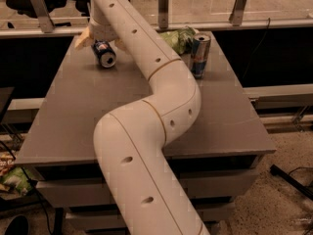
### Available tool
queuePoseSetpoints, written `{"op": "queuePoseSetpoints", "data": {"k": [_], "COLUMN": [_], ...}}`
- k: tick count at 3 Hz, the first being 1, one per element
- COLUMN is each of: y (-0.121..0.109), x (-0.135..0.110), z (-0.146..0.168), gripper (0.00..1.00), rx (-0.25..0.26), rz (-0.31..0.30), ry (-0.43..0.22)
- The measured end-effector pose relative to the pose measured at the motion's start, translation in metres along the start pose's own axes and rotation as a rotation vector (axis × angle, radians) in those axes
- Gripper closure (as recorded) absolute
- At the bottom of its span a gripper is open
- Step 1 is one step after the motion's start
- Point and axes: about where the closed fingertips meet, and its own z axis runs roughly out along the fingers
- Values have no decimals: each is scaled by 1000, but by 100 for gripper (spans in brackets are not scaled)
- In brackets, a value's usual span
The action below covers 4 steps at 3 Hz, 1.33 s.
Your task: Place pepsi can upright
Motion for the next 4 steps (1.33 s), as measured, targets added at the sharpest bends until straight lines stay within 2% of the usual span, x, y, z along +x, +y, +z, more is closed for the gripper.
{"op": "queuePoseSetpoints", "data": {"k": [1, 3, 4], "y": [4, 5, -5], "x": [2, 4, 5], "z": [5, 2, -13], "gripper": [17, 64, 86], "rx": [-20, -37, 10], "rz": [-18, -62, -59], "ry": [4, 11, 28]}}
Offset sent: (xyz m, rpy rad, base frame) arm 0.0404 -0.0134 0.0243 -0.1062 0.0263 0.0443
